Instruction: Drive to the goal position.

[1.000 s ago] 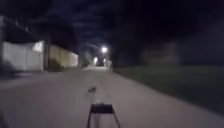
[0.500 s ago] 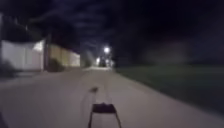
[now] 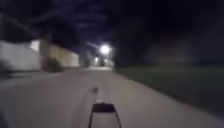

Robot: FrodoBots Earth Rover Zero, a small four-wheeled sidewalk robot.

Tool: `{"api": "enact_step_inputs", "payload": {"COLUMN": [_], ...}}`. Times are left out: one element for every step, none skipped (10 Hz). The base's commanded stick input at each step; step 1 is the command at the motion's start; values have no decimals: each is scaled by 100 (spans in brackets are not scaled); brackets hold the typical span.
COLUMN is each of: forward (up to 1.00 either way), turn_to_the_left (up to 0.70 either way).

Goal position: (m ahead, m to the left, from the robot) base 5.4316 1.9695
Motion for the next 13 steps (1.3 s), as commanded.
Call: {"api": "enact_step_inputs", "payload": {"forward": [70, 70, 70, 70, 70, 70, 70, 70, 70, 70, 70, 70, 70], "turn_to_the_left": [0, 0, 0, 0, 0, 0, 0, 0, 0, 0, 0, 0, 0]}}
